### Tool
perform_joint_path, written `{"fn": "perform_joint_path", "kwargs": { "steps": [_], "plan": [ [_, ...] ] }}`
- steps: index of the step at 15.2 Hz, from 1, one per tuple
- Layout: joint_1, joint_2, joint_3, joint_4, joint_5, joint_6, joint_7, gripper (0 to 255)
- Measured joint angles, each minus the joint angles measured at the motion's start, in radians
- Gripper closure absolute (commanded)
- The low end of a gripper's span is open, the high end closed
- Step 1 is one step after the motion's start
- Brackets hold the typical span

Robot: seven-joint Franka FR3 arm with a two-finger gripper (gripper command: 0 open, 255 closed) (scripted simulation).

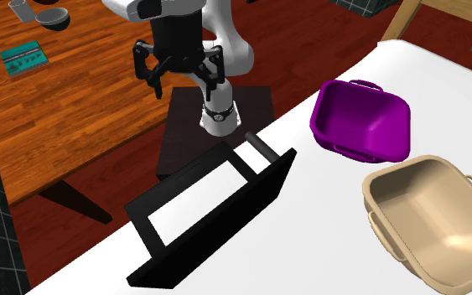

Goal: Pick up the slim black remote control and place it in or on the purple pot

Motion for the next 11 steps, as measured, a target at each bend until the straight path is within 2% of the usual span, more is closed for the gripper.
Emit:
{"fn": "perform_joint_path", "kwargs": {
  "steps": [3, 11],
  "plan": [
    [0.014, 0.008, 0.008, -0.026, 0.008, 0.019, -0.005, 0],
    [0.106, 0.037, 0.066, -0.199, 0.061, 0.130, -0.041, 0]
  ]
}}
